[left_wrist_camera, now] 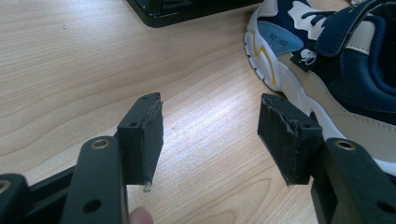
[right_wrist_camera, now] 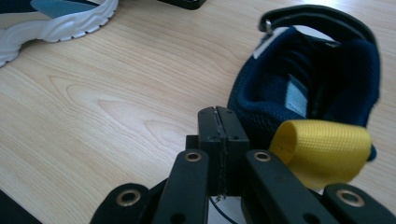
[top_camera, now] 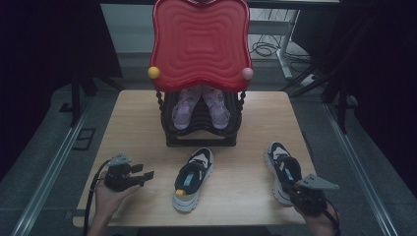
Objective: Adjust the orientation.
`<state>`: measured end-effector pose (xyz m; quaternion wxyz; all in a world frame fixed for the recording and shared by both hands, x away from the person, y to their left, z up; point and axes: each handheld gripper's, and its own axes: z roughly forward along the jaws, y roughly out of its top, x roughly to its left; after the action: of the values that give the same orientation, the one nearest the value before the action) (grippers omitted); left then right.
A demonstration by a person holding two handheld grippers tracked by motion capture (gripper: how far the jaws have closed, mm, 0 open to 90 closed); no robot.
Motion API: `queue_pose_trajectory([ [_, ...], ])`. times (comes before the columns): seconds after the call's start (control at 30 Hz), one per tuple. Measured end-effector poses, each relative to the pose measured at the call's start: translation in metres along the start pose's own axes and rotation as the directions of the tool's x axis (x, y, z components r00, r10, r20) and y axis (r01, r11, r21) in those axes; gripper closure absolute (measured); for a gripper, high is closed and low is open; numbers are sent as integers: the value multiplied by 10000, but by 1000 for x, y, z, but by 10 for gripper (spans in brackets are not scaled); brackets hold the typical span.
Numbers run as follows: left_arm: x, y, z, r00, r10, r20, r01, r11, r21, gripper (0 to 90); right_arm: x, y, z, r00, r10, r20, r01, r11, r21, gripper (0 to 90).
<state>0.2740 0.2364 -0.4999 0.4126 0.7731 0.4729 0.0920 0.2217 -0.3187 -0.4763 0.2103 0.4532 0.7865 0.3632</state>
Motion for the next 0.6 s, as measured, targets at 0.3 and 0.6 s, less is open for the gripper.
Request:
queue_pose_trajectory([
  [0.3,0,0,1,10000,10,-18,-10,10000,56,408,-20,-10,-11,9996,247,146,-245,9996,-172,896],
  [0.6,0,0,2,10000,-7,-12,7,10000,47,408,-36,-17,-17,9987,488,150,-481,9979,-444,896],
])
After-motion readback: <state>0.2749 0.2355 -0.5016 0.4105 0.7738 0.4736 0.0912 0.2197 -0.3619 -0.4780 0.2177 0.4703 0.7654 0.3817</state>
